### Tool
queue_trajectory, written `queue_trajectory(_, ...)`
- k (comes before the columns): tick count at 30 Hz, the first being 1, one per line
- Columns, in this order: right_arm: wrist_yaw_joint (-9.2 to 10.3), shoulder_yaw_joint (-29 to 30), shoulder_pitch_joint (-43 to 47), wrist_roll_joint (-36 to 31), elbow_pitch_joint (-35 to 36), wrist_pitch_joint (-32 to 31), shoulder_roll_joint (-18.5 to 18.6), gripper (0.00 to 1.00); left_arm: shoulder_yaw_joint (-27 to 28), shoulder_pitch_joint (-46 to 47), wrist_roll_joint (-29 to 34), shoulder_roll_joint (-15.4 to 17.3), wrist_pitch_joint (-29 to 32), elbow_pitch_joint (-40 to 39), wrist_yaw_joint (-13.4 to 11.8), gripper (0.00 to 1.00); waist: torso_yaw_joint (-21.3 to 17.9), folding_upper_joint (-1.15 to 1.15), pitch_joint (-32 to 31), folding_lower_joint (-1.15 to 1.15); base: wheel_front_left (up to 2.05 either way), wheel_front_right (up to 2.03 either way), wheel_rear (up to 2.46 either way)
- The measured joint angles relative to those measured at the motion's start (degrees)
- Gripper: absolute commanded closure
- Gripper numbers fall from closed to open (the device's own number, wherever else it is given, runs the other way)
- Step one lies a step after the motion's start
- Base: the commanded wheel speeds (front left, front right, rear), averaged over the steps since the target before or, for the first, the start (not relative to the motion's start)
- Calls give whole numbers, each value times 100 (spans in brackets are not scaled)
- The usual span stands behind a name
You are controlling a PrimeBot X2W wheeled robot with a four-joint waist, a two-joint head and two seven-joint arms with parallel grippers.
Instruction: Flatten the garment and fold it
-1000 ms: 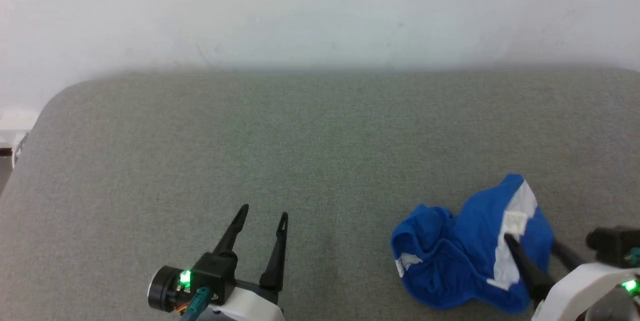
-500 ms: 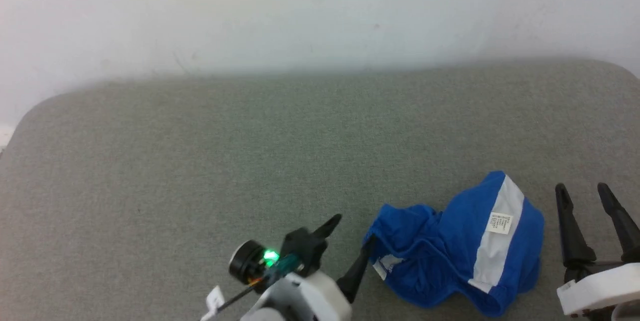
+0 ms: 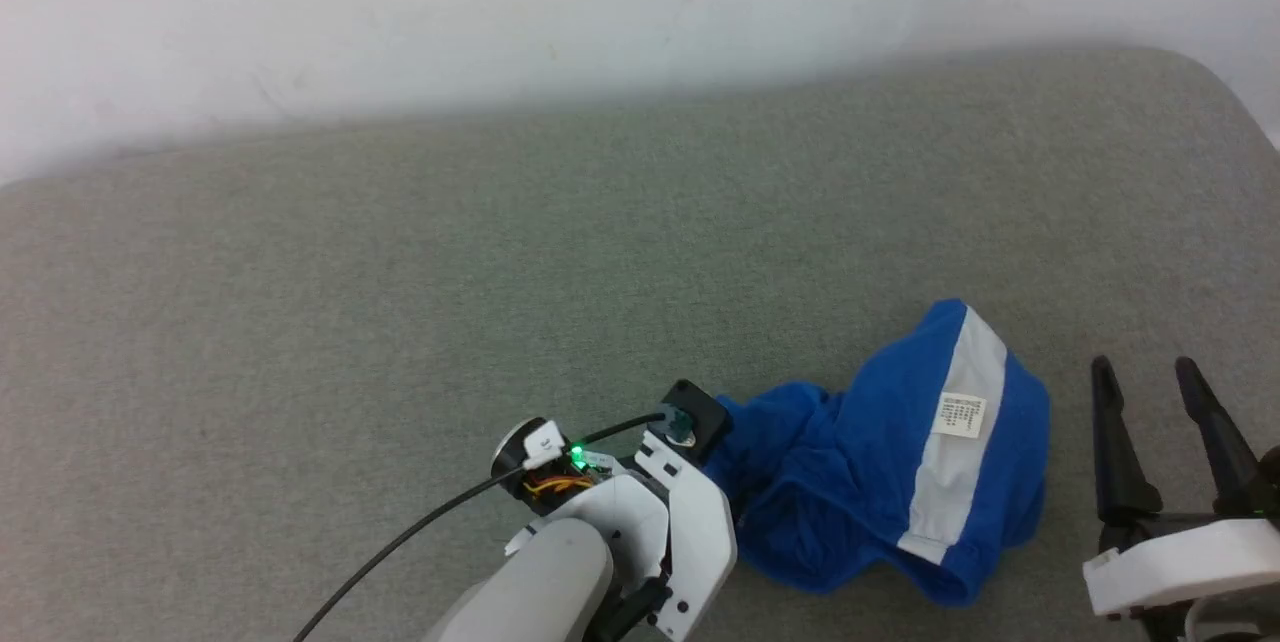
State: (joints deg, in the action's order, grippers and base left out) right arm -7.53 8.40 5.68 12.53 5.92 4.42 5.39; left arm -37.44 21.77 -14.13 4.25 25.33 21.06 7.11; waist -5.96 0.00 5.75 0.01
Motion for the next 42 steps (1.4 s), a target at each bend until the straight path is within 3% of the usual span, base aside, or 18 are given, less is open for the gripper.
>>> queue_trajectory(2,0,-48,-30,-4,-43,43,-22,0,-132,101,-4,44,170,134,0,0,-58,0,71,0,0,0,0)
queue_trajectory(3,0,-73,-59,-4,-69,74,-34,0,-226,132,-37,78,271,194,0,9,-85,0,105,0,0,0,0)
queue_trajectory(5,0,-108,-103,-4,-108,100,-54,0,-409,175,-193,153,443,253,0,100,-130,0,170,0,0,0,0)
queue_trajectory(11,0,-67,-196,-5,-257,243,-100,0,-433,248,-464,407,138,89,23,100,-152,0,229,0,0,0,0)
queue_trajectory(23,1,-74,-190,-73,-319,270,-153,0,972,536,-289,1544,-1628,-814,-948,100,211,0,-217,-1,0,0,0)
queue_trajectory(28,0,-169,-192,-71,-366,269,-175,0,1405,528,-403,1849,-1894,-766,-1122,100,398,0,-211,-2,0,0,0)
queue_trajectory(29,0,-190,-194,-71,-377,268,-177,0,1446,517,-446,1891,-1878,-658,-1122,90,418,0,-183,-1,0,0,0)
queue_trajectory(30,1,-203,-200,-71,-397,268,-179,0,1485,498,-511,1904,-1872,-539,-1122,55,432,0,-150,-1,0,0,0)
queue_trajectory(31,0,-227,-213,-71,-419,269,-180,0,1499,466,-545,1927,-1861,-401,-1122,0,444,0,-113,-1,0,0,0)
queue_trajectory(42,0,-352,-335,-90,-616,271,-168,0,1815,226,-815,1764,-2711,469,-1337,0,663,0,-56,-1,0,0,0)
